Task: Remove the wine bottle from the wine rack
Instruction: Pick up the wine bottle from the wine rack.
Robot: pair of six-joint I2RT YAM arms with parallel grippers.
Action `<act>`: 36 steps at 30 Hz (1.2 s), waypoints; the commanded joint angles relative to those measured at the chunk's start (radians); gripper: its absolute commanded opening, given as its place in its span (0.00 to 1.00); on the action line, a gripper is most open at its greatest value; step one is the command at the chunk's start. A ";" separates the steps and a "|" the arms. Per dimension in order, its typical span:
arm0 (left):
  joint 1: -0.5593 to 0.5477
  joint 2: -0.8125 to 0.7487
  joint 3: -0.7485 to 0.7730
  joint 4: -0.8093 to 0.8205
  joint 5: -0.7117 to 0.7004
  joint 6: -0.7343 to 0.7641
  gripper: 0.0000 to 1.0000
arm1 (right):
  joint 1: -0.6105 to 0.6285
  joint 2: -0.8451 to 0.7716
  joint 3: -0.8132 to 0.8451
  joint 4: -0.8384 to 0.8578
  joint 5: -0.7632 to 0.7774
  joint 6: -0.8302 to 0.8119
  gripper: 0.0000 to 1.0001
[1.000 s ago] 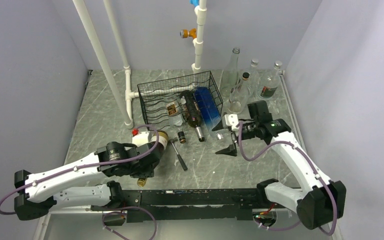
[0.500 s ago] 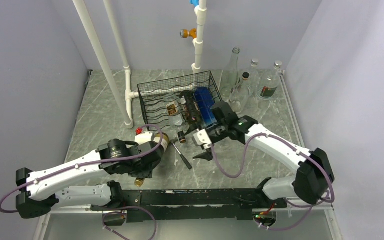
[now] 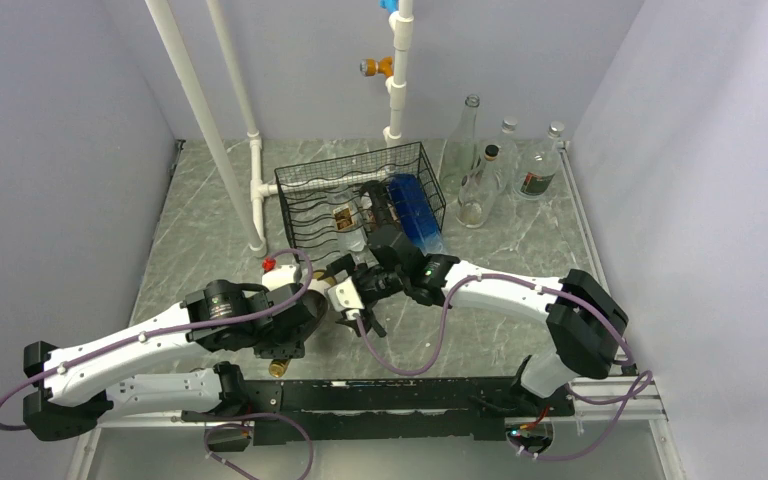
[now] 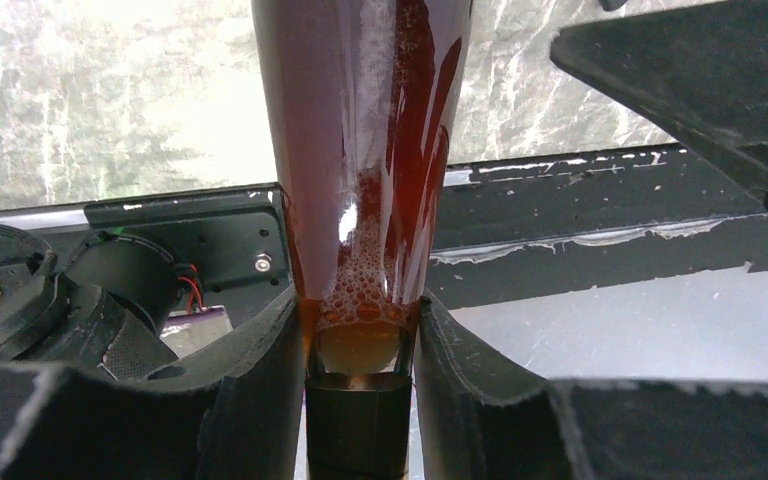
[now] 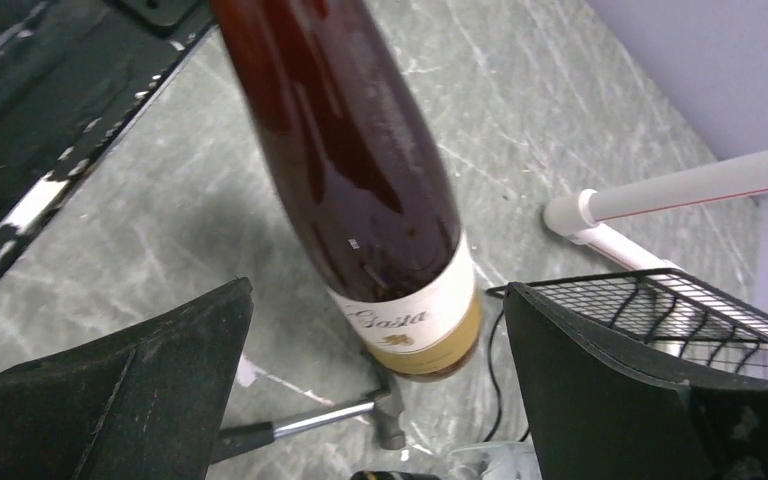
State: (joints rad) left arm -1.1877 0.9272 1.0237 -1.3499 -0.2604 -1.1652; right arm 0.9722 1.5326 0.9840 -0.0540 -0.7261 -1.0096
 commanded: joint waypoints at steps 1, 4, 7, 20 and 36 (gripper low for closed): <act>0.002 -0.044 0.047 0.044 0.021 -0.049 0.00 | 0.024 0.017 -0.002 0.171 0.079 0.074 1.00; 0.003 -0.053 0.041 0.057 0.029 -0.063 0.00 | 0.054 0.025 -0.008 0.187 0.085 0.079 1.00; 0.003 -0.057 0.028 0.071 0.046 -0.077 0.00 | 0.081 0.040 -0.005 0.197 0.082 0.100 1.00; 0.002 -0.088 0.027 0.105 0.083 -0.093 0.00 | 0.143 0.106 -0.025 0.310 0.107 0.180 1.00; 0.003 -0.105 0.034 0.147 0.104 -0.116 0.00 | 0.192 0.142 0.040 0.241 0.095 0.213 0.93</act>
State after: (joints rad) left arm -1.1851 0.8482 1.0176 -1.3277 -0.1703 -1.2671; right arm 1.1416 1.6619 0.9699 0.2047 -0.6029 -0.8238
